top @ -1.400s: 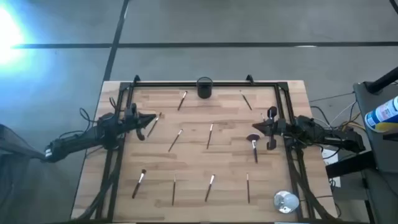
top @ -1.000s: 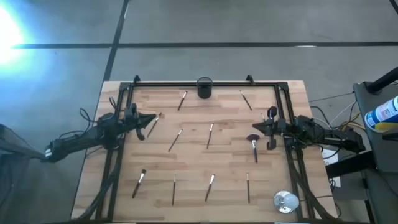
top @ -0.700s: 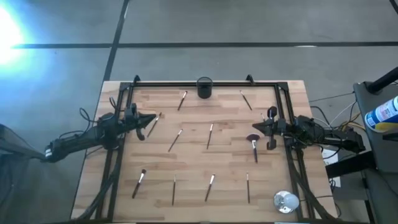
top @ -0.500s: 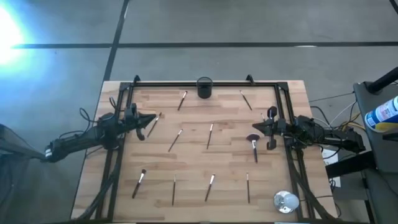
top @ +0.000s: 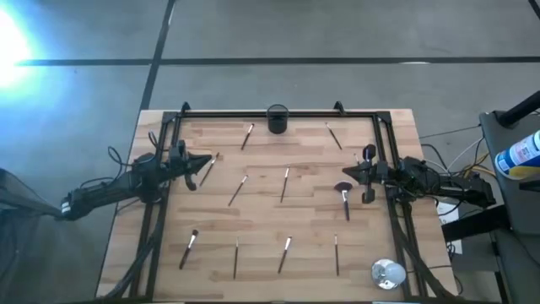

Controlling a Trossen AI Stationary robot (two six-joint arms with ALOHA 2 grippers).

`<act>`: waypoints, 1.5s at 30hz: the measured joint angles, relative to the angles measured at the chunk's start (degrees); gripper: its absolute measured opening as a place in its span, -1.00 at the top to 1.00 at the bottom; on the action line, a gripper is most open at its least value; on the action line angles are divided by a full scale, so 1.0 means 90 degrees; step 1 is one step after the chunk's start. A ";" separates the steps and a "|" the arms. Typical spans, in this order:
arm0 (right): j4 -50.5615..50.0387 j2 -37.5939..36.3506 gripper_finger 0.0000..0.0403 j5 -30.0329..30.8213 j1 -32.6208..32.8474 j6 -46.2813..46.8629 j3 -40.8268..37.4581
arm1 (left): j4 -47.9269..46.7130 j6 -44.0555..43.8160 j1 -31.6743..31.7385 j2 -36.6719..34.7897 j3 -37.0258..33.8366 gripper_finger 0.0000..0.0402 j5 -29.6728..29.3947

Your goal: Put items in baskets/containers

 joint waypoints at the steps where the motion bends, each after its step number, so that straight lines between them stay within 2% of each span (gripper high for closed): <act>1: 0.0001 -0.0001 0.96 0.0000 0.0000 0.0005 0.0000 | 0.0000 0.0000 -0.0002 0.0002 -0.0002 1.00 0.0000; 5: -0.0002 0.0002 0.96 0.0002 0.0000 -0.0028 0.0000 | 0.0000 0.0000 -0.0002 0.0001 -0.0002 1.00 -0.0002; 10: 0.0001 0.0000 0.96 0.0010 -0.0015 -0.0877 0.0001 | 0.0000 0.0000 -0.0001 0.0002 0.0000 1.00 -0.0002; 13: 0.0002 0.0000 0.96 0.0010 -0.0015 -0.0964 0.0001 | 0.0002 0.0011 -0.0002 0.0001 -0.0001 1.00 -0.0002; 18: 0.0083 0.0000 0.96 0.0007 -0.0015 -0.0898 0.0000 | 0.0007 0.0210 -0.0002 -0.0001 -0.0001 1.00 -0.0002; 23: 0.0208 0.0000 0.96 0.0005 -0.0012 0.0399 0.0000 | 0.0012 0.0199 -0.0002 -0.0001 0.0000 1.00 -0.0002; 32: 0.0742 0.0014 0.96 -0.0004 -0.0015 0.0993 0.0002 | 0.0041 0.0394 0.0000 0.0002 -0.0002 1.00 -0.0034; 38: 0.1439 0.0038 0.96 0.0012 -0.0017 0.0171 0.0002 | 0.0046 0.0097 -0.0002 0.0009 -0.0002 1.00 -0.0041; 42: 0.1730 0.0106 0.96 0.0084 -0.0016 0.0164 0.0002 | 0.0024 -0.0386 0.0000 0.0014 -0.0002 1.00 -0.0046; 45: 0.1805 0.0348 0.96 0.0503 -0.0015 0.0326 0.0002 | 0.0058 -0.0352 -0.0001 0.0014 -0.0002 1.00 -0.0050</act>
